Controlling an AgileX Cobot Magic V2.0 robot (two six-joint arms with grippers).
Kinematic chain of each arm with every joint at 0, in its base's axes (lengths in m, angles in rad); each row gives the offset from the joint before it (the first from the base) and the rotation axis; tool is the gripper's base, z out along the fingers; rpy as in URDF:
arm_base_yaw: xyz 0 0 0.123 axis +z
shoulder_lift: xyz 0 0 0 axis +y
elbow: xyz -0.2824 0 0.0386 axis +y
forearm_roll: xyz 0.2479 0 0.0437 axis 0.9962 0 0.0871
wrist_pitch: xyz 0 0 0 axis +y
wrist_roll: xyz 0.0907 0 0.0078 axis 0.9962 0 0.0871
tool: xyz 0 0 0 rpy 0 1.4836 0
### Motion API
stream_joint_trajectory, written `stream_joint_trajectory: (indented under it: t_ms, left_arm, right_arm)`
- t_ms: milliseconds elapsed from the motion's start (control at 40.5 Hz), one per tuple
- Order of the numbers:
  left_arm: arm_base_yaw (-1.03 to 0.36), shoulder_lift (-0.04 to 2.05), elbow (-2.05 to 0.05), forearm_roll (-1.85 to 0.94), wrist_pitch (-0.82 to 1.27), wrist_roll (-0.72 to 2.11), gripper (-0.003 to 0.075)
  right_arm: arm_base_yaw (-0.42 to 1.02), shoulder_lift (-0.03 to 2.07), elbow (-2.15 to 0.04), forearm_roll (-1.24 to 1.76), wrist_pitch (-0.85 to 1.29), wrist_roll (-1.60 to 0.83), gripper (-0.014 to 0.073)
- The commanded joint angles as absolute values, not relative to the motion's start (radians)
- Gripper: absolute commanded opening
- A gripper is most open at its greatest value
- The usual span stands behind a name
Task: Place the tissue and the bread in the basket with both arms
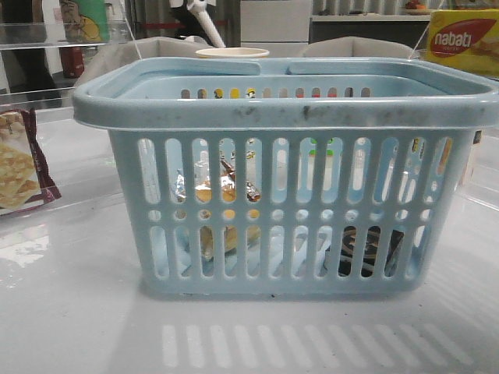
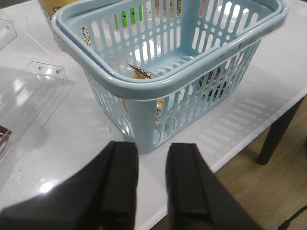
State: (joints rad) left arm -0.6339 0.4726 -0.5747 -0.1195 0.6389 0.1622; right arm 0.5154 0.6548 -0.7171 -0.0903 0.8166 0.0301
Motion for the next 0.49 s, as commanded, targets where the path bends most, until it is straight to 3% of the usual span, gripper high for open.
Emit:
stream_joint_trajectory:
  t_ms: [0,99,469]
  left_arm:
    - [-0.641,0.476,-0.602,-0.134,0.572,0.161,0.0123]
    - [-0.641,0.476,-0.602,-0.134,0.572,0.161,0.0092]
    - [-0.641,0.476,-0.602,-0.134,0.572,0.161,0.0091]
  right_arm:
    - [0.515,0.654,-0.744,-0.110,0.759,0.019,0.0108]
    - [0.515,0.654,-0.744,-0.110,0.761,0.019,0.0051]
    - [0.515,0.654,-0.744,-0.110,0.761,0.019,0.0056]
